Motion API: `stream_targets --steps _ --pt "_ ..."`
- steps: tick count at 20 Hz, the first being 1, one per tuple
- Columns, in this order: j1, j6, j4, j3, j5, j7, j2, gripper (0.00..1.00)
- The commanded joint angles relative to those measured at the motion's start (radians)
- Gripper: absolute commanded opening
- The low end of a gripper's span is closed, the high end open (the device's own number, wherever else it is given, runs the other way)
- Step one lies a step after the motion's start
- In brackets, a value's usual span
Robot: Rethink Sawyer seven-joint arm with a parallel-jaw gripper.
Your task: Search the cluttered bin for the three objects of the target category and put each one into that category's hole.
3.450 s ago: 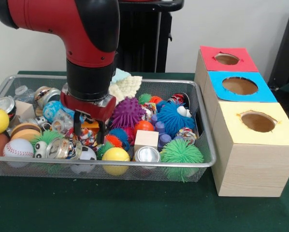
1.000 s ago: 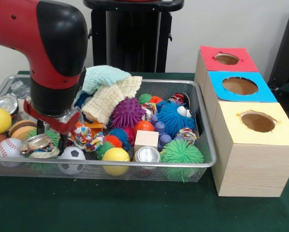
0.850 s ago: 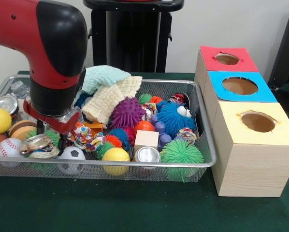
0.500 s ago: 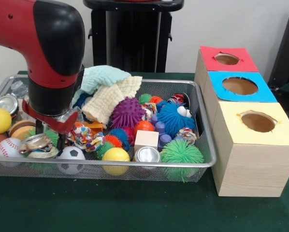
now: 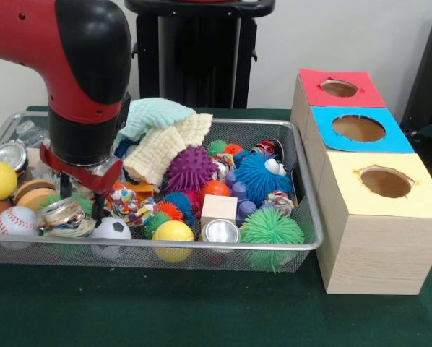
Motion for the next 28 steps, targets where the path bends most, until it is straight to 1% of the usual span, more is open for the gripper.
stream_targets --steps 1,6,9,11,20,26,28 --pt "0.01 -0.097 0.195 0.106 0.026 0.038 0.002 1.0" --pt "0.006 -0.089 0.215 0.11 0.027 0.018 -0.01 1.0" --pt "-0.002 -0.083 0.248 0.118 0.036 0.006 -0.032 1.0" --pt "0.005 -0.076 0.253 0.112 0.035 0.007 -0.044 1.0" --pt "0.009 -0.027 0.228 0.114 0.052 0.003 -0.044 1.0" --pt "0.007 -0.004 0.176 0.116 0.061 0.002 -0.013 1.0" --pt "0.007 0.009 0.163 0.115 0.061 -0.003 -0.014 1.0"
